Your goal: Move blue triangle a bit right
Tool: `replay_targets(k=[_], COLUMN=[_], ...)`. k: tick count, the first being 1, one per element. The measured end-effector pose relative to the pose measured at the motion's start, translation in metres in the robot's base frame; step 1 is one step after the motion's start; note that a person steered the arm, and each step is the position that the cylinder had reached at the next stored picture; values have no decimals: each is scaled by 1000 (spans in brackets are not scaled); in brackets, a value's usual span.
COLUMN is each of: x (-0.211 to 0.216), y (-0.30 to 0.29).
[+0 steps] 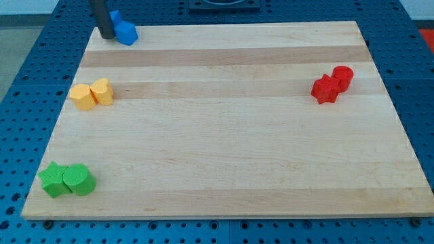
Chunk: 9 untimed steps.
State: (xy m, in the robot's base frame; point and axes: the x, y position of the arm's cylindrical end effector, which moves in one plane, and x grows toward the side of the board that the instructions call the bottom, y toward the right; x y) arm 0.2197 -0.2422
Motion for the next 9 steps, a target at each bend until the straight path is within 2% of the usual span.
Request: replay_targets(k=[2,3,5,9], x=[14,13,-28,-28], y=[103,130,97,16])
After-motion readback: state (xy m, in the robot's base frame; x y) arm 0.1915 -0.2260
